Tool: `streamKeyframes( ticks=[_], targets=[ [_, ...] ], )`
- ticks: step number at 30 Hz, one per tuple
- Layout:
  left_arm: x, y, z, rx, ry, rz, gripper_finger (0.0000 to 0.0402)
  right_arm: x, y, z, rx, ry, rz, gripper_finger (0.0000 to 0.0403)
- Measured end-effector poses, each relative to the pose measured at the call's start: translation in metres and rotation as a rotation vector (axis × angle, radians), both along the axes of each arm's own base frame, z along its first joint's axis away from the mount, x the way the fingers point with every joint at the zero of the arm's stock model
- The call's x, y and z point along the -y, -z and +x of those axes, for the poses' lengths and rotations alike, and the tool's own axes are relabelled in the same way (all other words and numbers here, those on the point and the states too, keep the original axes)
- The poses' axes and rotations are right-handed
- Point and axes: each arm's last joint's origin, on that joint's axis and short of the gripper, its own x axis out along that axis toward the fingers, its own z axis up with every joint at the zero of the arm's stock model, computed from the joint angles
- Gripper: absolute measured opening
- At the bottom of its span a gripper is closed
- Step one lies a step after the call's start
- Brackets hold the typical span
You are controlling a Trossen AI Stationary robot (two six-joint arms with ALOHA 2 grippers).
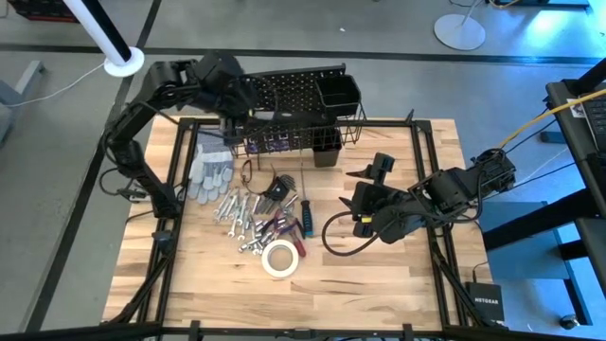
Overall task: Hang tools onto peg board
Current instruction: Put the hammer into the wire basket on the pegboard, then put the black screwdriver into the bottom black bin on the pegboard
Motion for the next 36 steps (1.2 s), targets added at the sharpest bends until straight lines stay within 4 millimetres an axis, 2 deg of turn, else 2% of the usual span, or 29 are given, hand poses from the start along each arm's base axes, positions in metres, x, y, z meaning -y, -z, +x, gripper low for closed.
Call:
streamKeyframes(
  ticks=[5, 15, 25, 30, 36],
  targets=[
    [-0.008, 0.007, 0.01, -0.006, -0.009, -0.036, 0.0082, 0.0, -0.001, 0.001, 0.009, 0.0, 0.005, 0.0275],
    [-0.014, 0.01, 0.014, 0.002, 0.017, -0.073, 0.0083, -0.001, -0.001, 0.001, 0.007, -0.006, 0.013, 0.0275],
    [-0.014, 0.01, 0.013, -0.002, -0.003, -0.064, 0.0161, -0.001, 0.0, 0.001, 0.005, -0.011, 0.019, 0.0275],
    [-0.011, 0.005, 0.006, -0.017, -0.01, -0.068, 0.0187, -0.001, 0.0, 0.001, 0.004, -0.012, 0.021, 0.0276],
    [-0.001, -0.014, -0.014, 0.064, -0.015, -0.037, 0.0191, -0.001, 0.0, 0.001, 0.005, -0.009, 0.017, 0.0276]
  ],
)
